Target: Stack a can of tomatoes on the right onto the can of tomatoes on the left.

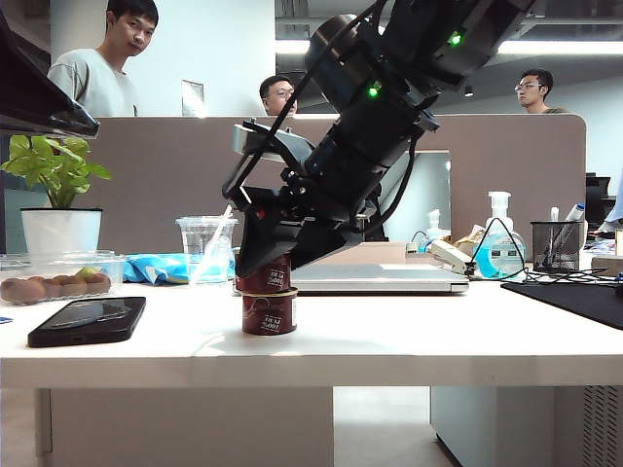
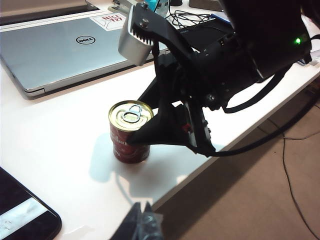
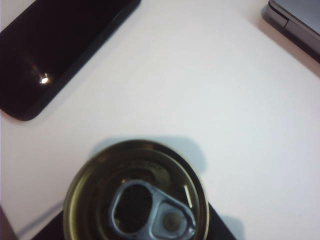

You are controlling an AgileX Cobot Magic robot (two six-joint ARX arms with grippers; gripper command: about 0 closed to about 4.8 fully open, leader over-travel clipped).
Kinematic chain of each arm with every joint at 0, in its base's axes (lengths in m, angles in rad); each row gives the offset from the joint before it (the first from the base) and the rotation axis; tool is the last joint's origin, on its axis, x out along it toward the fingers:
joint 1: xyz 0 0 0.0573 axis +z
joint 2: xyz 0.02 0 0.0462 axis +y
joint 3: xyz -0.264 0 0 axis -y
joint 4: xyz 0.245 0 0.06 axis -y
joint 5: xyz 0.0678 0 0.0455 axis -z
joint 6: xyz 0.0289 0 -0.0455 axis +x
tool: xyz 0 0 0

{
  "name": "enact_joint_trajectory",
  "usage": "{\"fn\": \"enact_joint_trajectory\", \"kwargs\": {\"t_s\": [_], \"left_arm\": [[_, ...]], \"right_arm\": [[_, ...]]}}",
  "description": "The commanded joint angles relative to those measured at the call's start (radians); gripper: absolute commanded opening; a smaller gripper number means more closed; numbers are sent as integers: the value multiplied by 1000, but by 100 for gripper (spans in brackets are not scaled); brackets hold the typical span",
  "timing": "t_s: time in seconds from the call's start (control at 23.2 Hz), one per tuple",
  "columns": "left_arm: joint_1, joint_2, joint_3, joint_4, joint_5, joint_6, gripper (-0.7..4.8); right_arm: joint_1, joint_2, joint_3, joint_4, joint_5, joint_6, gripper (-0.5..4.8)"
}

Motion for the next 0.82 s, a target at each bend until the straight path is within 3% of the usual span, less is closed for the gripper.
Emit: {"fn": "enact_joint_trajectory", "kwargs": {"t_s": [0.04,0.3,0.39,0.43,0.82], "left_arm": [[2,-1,3,12,6,8,-4],[2,-1,3,12,5,8,-4],[2,-1,3,12,6,8,-4],[2,-1,3,12,6,8,-4],[2,-1,3,13,6,8,-4]], "right_arm": [[2,-10,5,-6,47,-4,265],[-5,-10,3,-40,52,-3,266],[-4,-10,3,-39,52,-3,367],[-4,-10,3,-36,52,-3,479],[-2,-56,5,-38,52,-3,479]]}}
